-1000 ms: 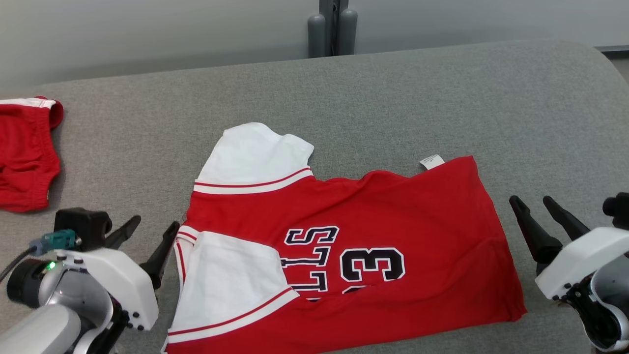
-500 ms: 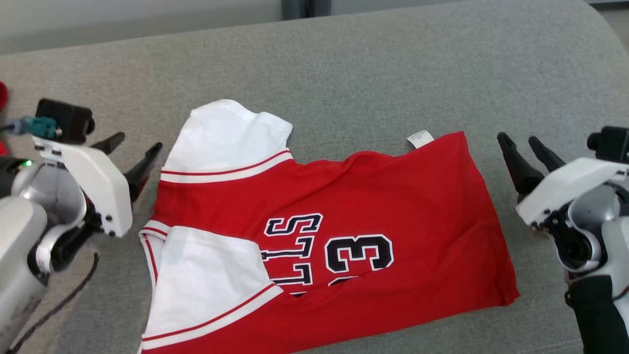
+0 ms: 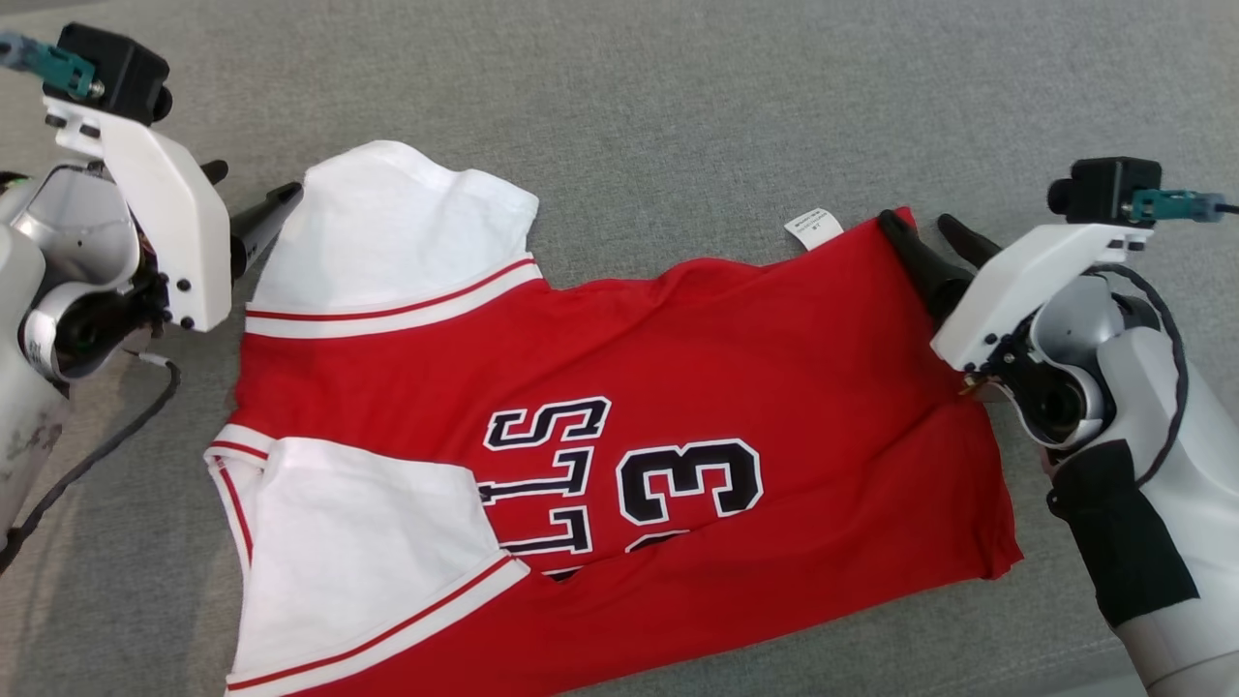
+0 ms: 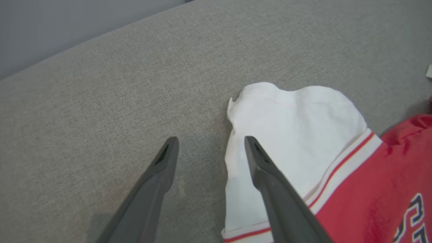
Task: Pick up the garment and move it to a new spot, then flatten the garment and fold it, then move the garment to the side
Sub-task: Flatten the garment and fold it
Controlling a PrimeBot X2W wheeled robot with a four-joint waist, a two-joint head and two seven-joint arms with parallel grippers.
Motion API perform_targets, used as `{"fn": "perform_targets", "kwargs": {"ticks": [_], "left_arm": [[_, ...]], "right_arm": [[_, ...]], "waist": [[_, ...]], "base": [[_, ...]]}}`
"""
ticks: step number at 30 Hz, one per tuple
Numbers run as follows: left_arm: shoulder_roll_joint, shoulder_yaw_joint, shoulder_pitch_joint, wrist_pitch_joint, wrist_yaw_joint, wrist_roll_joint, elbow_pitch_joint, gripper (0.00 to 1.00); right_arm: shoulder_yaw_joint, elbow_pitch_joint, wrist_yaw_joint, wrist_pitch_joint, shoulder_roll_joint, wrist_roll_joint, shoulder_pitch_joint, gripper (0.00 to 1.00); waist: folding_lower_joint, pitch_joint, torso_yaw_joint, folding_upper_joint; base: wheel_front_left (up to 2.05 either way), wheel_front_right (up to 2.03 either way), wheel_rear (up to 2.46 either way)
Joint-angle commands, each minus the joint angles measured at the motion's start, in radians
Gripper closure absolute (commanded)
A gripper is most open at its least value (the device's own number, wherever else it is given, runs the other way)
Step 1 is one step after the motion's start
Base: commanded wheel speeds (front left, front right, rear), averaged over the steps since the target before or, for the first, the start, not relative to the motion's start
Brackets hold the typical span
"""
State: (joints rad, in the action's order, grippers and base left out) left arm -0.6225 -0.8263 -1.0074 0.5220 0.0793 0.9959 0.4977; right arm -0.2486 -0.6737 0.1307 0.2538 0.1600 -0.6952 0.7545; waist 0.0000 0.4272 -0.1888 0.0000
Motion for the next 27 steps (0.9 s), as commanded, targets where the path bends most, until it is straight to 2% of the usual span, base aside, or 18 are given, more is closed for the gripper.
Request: {"fn": "perform_targets", "kwargs": {"ticks": [1,7,14,15,16,17,18,19,20,21,22,23,27], "left_arm": [[0.004,-0.001,-0.019,0.003,0.008,0.007,0.009,0.00],[0.039,0.009,-0.076,0.040,0.036,0.061,0.072,0.00],[0.059,-0.018,-0.118,0.074,0.045,0.062,0.146,0.00],[0.061,-0.019,-0.122,0.079,0.047,0.064,0.155,0.00],[0.063,-0.022,-0.125,0.082,0.048,0.064,0.165,0.00],[0.066,-0.026,-0.128,0.083,0.049,0.066,0.174,0.00],[0.069,-0.028,-0.130,0.089,0.049,0.070,0.181,0.00],[0.070,-0.031,-0.134,0.090,0.050,0.072,0.186,0.00],[0.072,-0.033,-0.137,0.091,0.051,0.073,0.190,0.03],[0.075,-0.036,-0.139,0.090,0.052,0.076,0.194,0.40],[0.077,-0.039,-0.140,0.092,0.050,0.080,0.198,0.63],[0.080,-0.041,-0.142,0.091,0.050,0.084,0.201,1.00],[0.083,-0.049,-0.149,0.071,0.051,0.099,0.189,1.00]], "right_arm": [[-0.009,-0.007,0.000,0.002,0.002,-0.009,0.016,0.00],[-0.095,-0.033,0.000,0.008,-0.001,-0.058,0.049,0.00],[-0.171,-0.057,0.000,-0.008,0.002,-0.105,0.068,0.00],[-0.180,-0.061,0.000,-0.010,0.002,-0.111,0.073,0.09],[-0.187,-0.066,0.000,-0.013,0.001,-0.118,0.077,0.26],[-0.196,-0.071,0.000,-0.017,0.000,-0.124,0.080,0.49],[-0.206,-0.075,0.000,-0.019,0.000,-0.130,0.082,0.55],[-0.212,-0.078,0.000,-0.023,-0.001,-0.137,0.085,0.55],[-0.219,-0.082,0.000,-0.027,0.000,-0.142,0.090,0.68],[-0.227,-0.085,0.000,-0.028,0.003,-0.147,0.093,0.82],[-0.234,-0.088,0.000,-0.032,0.005,-0.154,0.096,0.87],[-0.241,-0.091,0.000,-0.035,0.007,-0.160,0.099,1.00],[-0.259,-0.095,0.000,-0.071,0.020,-0.181,0.106,1.00]], "waist": [[0.0000,0.014,-0.011,0.0000],[0.0000,0.045,-0.036,0.0000],[0.0000,0.059,-0.058,0.0000],[0.0000,0.061,-0.060,0.0000],[0.0000,0.062,-0.062,0.0000],[0.0000,0.063,-0.063,0.0000],[0.0000,0.063,-0.064,0.0000],[0.0000,0.064,-0.065,0.0000],[0.0000,0.064,-0.065,0.0000],[0.0000,0.064,-0.065,0.0000],[0.0000,0.063,-0.065,0.0000],[0.0000,0.062,-0.064,0.0000],[0.0000,0.050,-0.060,0.0000]], "base": [[0.00,0.00,0.00],[0.00,0.00,0.00],[0.00,0.00,0.00],[0.00,0.00,0.00],[0.00,0.00,0.00],[0.00,0.00,0.00],[0.00,0.00,0.00],[0.00,0.00,0.00],[0.00,0.00,0.00],[0.00,0.00,0.00],[0.00,0.00,0.00],[0.00,0.00,0.00],[0.00,0.00,0.00]]}}
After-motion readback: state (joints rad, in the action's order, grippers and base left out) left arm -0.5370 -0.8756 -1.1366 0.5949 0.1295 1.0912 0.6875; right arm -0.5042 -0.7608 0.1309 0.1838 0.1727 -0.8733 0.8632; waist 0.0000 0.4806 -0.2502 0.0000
